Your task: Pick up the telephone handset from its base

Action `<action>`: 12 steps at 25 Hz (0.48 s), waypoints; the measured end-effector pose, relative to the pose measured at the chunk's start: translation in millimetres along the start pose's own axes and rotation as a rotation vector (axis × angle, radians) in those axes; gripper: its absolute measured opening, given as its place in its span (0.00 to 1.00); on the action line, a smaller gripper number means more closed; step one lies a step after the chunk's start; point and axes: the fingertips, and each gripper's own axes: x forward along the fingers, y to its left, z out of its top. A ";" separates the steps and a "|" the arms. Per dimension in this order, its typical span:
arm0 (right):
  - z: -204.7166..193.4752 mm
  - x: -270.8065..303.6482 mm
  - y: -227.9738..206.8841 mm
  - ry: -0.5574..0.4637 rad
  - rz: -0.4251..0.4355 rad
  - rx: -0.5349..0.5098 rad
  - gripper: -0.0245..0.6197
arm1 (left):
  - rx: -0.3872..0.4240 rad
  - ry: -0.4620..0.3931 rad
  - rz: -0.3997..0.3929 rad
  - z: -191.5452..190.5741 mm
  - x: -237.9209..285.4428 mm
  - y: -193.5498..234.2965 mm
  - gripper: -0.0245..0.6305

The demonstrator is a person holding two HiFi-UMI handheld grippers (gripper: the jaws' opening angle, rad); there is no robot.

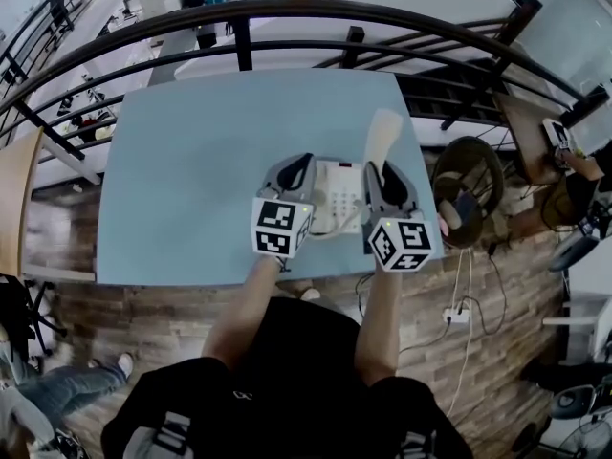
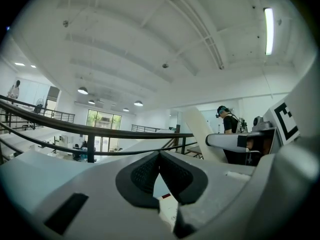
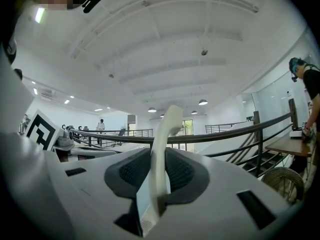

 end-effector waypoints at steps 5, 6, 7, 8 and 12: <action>-1.2 2.2 0.7 0.004 -0.001 -0.013 0.17 | -0.005 0.005 -0.002 -1.6 -0.3 2.9 0.04; 0.0 3.8 0.5 0.005 0.000 -0.017 0.17 | -0.005 0.003 0.001 -0.8 -0.2 4.5 0.04; 0.7 5.3 0.0 0.005 0.001 -0.021 0.17 | -0.007 0.000 0.004 0.5 0.0 6.0 0.04; 1.1 6.5 -0.3 0.006 0.001 -0.025 0.17 | -0.009 -0.004 0.007 1.5 0.0 7.5 0.04; -0.7 10.7 1.6 0.010 0.007 -0.033 0.17 | -0.023 -0.008 0.026 -2.5 -0.8 17.9 0.04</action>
